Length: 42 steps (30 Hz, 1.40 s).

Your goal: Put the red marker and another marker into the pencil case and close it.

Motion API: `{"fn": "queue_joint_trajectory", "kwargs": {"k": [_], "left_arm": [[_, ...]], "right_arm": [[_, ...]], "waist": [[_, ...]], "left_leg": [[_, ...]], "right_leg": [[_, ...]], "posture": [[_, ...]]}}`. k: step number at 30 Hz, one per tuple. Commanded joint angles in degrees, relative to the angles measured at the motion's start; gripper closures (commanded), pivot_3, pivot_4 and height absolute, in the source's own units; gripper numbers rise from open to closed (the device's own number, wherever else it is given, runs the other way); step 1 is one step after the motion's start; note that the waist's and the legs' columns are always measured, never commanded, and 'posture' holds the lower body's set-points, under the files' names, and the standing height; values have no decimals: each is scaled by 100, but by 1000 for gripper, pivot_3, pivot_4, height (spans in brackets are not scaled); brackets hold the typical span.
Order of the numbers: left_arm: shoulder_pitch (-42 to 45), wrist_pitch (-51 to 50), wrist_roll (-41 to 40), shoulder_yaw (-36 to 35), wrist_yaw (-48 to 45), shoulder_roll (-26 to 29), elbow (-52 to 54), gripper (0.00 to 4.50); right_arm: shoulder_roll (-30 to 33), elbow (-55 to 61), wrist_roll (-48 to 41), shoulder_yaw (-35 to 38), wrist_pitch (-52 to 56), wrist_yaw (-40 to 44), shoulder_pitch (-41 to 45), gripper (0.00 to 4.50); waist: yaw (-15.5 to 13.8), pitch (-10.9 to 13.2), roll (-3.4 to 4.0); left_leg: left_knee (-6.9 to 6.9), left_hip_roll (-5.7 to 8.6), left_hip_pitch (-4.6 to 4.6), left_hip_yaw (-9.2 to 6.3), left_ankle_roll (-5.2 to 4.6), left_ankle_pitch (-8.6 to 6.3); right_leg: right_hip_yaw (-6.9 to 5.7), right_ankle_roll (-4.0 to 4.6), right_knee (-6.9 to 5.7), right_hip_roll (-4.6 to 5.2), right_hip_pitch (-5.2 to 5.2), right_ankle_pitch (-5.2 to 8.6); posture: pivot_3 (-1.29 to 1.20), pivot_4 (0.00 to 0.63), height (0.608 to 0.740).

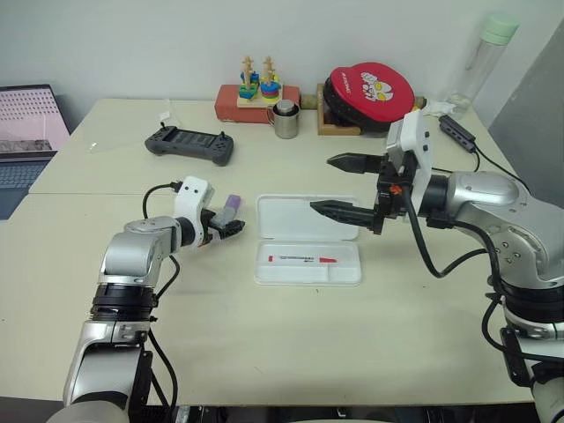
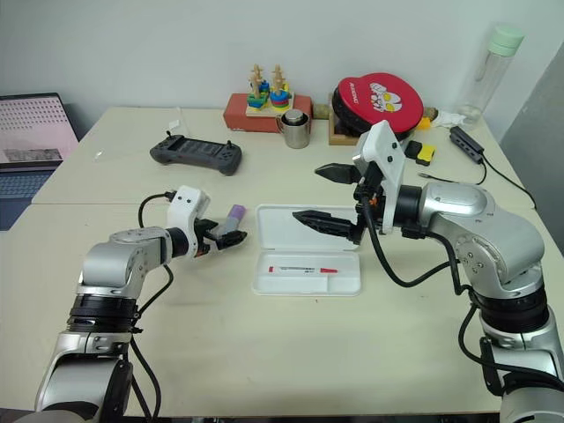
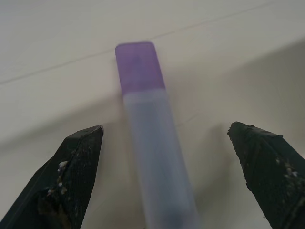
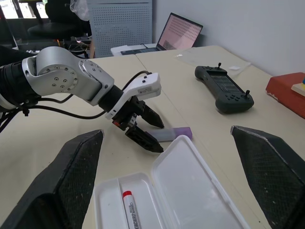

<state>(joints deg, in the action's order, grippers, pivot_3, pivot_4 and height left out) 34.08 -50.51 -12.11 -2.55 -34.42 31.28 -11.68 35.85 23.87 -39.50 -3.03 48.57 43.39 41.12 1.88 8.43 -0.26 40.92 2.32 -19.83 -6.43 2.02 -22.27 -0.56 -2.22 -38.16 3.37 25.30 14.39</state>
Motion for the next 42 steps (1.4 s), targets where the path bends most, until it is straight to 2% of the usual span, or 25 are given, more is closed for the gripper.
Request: {"fn": "queue_joint_trajectory", "kwargs": {"k": [1,4,8,17,22,26,28,29,33,38,42], "left_arm": [[63,28,115,42,162,-12,-249,184],[89,54,108,52,229,-68,-325,622],[118,110,98,82,267,-120,-387,1650],[246,365,112,9,417,-254,-678,3232],[403,684,58,-219,564,-347,-868,3308],[798,1522,-304,-542,242,-449,-569,3308],[887,2553,-387,-315,-667,-284,-21,3308],[895,2742,-458,-163,-1129,-176,183,3308],[1027,2646,-1006,548,-3246,359,865,3308],[906,2700,-839,1429,-4497,845,1133,3308],[770,3168,-347,1905,-4836,1036,902,3308]], "right_arm": [[38,231,-56,116,-9,-8,-1,0],[83,250,-54,138,5,17,-40,0],[122,265,-59,166,23,30,-64,0],[169,240,-40,179,-10,76,-106,0],[222,233,-70,239,-18,105,-122,0],[320,219,-182,426,3,163,-112,0],[427,195,-290,621,46,234,-107,0],[479,186,-329,695,63,269,-112,0],[932,224,-388,918,89,502,-322,0],[1231,304,-307,990,118,514,-573,0],[1394,477,-322,1071,182,455,-811,0]], "waist": [[0,-1,0],[-1,-3,2],[-4,-4,3],[-28,-5,3],[-38,-6,4],[-43,-4,1],[-40,-2,-2],[-35,-2,-2],[-20,-3,0],[4,-5,9],[2,-5,9]], "left_leg": [[0,1,1,1,0,0],[1,1,2,1,0,0],[1,1,3,1,0,0],[2,8,2,0,0,0],[3,9,3,-1,0,0],[8,8,-2,-3,0,1],[10,7,-8,-6,0,1],[7,7,-8,-4,1,1],[-6,8,-7,2,1,0],[-8,3,-3,15,0,1],[-4,-1,1,23,-3,2]], "right_leg": [[2,0,-1,1,0,0],[2,0,-3,1,-1,0],[3,0,-4,1,-1,0],[0,-1,-3,9,-3,0],[0,-1,-4,10,-4,-1],[-2,-2,-4,11,-3,-1],[-6,-2,0,11,-1,-1],[-6,-3,6,10,0,-2],[-5,-2,13,15,2,-2],[-2,-3,13,12,-3,-2],[1,-3,6,-5,-3,-1]], "posture": [[0,150,740],[0,150,740],[0,150,740],[0,150,740],[0,150,740],[0,150,740],[0,150,740],[0,150,740],[0,150,740],[0,150,740],[0,150,740]]}}
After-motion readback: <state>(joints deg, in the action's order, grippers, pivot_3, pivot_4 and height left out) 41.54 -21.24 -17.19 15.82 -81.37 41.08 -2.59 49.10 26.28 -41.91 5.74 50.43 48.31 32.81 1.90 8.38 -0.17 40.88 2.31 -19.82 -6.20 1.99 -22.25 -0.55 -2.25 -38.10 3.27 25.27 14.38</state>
